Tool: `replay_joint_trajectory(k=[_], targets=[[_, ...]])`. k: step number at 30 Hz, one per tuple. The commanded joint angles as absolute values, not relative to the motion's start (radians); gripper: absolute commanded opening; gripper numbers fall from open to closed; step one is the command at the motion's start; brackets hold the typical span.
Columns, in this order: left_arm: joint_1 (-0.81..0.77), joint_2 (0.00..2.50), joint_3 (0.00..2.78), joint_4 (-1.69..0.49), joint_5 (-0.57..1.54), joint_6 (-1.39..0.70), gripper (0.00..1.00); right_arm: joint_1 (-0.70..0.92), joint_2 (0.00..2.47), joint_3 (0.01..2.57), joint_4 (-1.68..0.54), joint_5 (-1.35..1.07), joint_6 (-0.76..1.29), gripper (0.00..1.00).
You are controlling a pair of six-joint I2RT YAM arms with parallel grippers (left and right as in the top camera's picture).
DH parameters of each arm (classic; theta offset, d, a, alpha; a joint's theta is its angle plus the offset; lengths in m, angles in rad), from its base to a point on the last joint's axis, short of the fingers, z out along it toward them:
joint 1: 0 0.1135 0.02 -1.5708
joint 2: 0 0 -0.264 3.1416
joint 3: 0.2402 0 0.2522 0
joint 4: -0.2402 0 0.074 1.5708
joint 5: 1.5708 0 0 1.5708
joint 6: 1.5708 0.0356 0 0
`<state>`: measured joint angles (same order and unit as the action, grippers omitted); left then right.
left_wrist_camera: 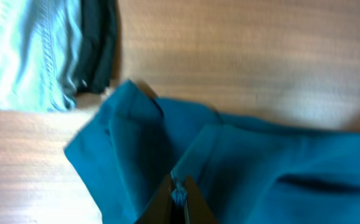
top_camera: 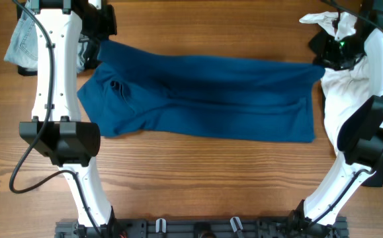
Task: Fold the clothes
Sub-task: 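Fold the shirt's top half down toward the bottom edge with both grippers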
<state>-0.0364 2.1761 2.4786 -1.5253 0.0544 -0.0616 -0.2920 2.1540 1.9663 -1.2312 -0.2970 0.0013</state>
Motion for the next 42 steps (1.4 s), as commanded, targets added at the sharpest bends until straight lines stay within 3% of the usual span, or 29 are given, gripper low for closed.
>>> replay_joint_trajectory(k=[1,11,21,23,26,28,30,33,36,42], targets=[[-0.048,2.173,2.478,-1.585,0.097,-0.064,0.04,-0.29,2.137,1.975,-1.293,-0.337,-0.027,0.04],[-0.057,2.173,2.202,-1.636,-0.025,-0.147,0.04,-0.305,2.137,1.895,-1.388,-0.307,-0.046,0.04],[0.009,2.173,1.983,-1.594,-0.072,-0.176,0.06,-0.377,2.137,1.636,-1.293,-0.285,-0.045,0.04],[0.014,2.173,1.954,-1.589,-0.072,-0.176,0.27,-0.394,2.137,1.615,-1.274,-0.286,-0.042,0.08],[0.011,2.173,1.922,-1.583,-0.057,-0.175,0.63,-0.4,2.137,1.614,-1.269,-0.286,-0.051,0.31],[0.01,2.173,1.906,-1.583,-0.054,-0.169,0.99,-0.4,2.137,1.614,-1.26,-0.286,-0.052,0.49],[0.014,2.173,1.894,-1.583,-0.061,-0.165,1.0,-0.398,2.137,1.614,-1.249,-0.29,-0.053,0.63],[0.036,2.173,1.888,-1.551,-0.093,-0.165,1.0,-0.389,2.137,1.614,-1.235,-0.289,-0.084,0.68],[0.076,2.173,1.888,-1.493,-0.095,-0.17,1.0,-0.373,2.137,1.609,-1.208,-0.289,-0.105,0.66],[0.14,2.173,1.888,-1.395,-0.075,-0.192,1.0,-0.331,2.137,1.526,-1.082,-0.244,-0.073,0.5]])
